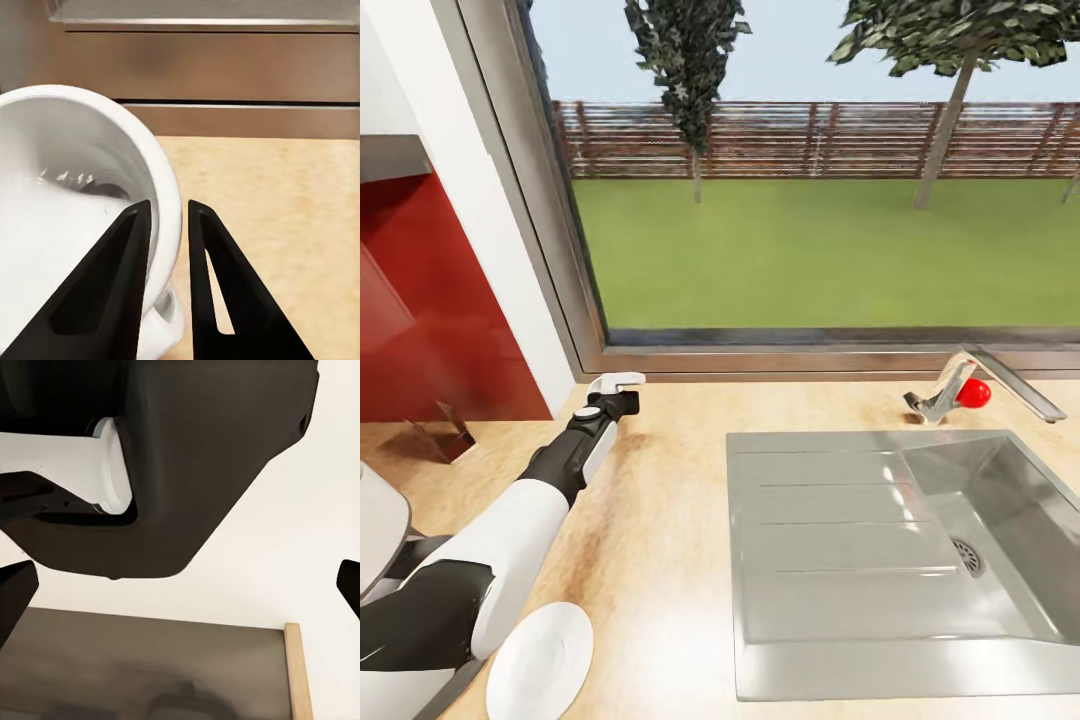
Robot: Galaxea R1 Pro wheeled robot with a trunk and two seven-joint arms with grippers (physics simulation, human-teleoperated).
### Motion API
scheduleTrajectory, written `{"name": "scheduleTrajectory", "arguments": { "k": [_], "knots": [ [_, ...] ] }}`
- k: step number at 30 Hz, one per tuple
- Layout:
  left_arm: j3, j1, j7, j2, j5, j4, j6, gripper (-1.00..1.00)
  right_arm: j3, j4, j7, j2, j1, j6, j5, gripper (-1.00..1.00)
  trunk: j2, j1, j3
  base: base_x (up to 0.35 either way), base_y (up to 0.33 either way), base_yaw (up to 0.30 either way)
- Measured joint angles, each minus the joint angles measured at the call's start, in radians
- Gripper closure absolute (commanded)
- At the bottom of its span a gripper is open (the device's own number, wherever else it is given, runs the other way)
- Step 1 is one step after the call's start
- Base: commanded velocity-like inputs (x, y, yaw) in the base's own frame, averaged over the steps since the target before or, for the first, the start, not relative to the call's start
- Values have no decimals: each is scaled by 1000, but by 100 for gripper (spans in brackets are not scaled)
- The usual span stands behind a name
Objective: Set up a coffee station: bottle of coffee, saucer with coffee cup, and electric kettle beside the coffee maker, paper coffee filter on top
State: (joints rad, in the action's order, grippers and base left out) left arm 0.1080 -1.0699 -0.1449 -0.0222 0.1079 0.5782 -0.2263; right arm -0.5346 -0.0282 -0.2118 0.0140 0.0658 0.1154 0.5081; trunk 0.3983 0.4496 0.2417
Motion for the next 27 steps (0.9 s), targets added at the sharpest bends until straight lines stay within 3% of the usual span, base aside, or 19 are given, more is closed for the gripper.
{"name": "scheduleTrajectory", "arguments": {
  "k": [9,27],
  "knots": [
    [3,1,1,2,-3,-1,5,100,-4,0,8,-4,0,-7,-5,-100,0,0,-2,0,0,0],
    [0,2,-5,-4,-6,4,1,100,-2,1,8,4,0,-6,-2,-100,0,0,-28,0,0,0]
  ]
}}
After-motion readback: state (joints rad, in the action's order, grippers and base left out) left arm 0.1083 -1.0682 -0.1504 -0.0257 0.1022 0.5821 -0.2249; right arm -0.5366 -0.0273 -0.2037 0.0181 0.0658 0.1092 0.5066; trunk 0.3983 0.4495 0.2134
